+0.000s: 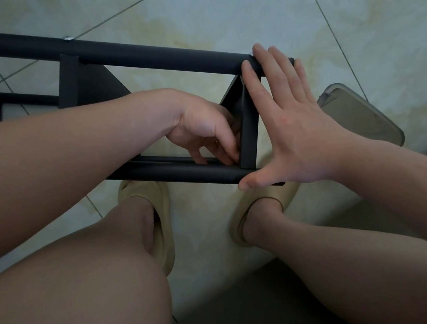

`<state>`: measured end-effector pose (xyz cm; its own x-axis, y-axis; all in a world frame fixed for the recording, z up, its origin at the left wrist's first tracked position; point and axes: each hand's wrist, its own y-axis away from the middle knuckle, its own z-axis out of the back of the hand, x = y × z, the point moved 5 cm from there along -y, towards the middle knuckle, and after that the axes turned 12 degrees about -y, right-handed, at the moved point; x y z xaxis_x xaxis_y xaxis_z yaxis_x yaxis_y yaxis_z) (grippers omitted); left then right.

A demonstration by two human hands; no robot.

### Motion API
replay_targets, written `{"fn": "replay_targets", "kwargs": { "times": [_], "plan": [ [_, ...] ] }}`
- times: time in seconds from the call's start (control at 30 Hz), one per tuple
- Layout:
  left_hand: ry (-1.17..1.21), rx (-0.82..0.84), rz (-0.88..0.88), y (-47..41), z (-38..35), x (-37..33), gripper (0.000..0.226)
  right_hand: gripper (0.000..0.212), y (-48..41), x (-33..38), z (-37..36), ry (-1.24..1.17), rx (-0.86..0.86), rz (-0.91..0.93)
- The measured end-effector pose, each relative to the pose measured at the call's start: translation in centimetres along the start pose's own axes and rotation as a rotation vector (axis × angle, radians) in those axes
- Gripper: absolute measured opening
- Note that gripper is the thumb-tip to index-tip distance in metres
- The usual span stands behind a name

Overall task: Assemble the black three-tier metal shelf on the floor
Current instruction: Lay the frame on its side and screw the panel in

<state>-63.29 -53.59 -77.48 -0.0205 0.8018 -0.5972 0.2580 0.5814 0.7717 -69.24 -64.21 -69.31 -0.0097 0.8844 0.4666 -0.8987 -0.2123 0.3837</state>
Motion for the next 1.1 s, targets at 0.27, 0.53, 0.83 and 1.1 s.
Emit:
{"fn": "replay_targets", "kwargs": {
  "times": [0.27, 0.53, 0.83, 1.1],
  "plan": [
    [-0.038, -0.039, 0.021, -0.52, -0.22, -0.12, 0.012, 0.154, 0.02, 0.04, 0.10, 0.003, 0.006, -0.009],
    [-0.015, -0.066, -0.039, -0.44, -0.34, -0.30, 0.020, 0.154, 0.00, 0.14, 0.11, 0.000, 0.007, -0.014],
    [0.055, -0.062, -0.108, -0.27, -0.74, -0.16, 0.035, 0.155, 0.01, 0.13, 0.14, 0.004, 0.011, -0.016],
    [-0.069, -0.050, -0.019, 0.27, 0.22, -0.46, 0.021, 0.154, -0.08, 0.19, 0.18, 0.006, 0.018, -0.018]
  ]
}}
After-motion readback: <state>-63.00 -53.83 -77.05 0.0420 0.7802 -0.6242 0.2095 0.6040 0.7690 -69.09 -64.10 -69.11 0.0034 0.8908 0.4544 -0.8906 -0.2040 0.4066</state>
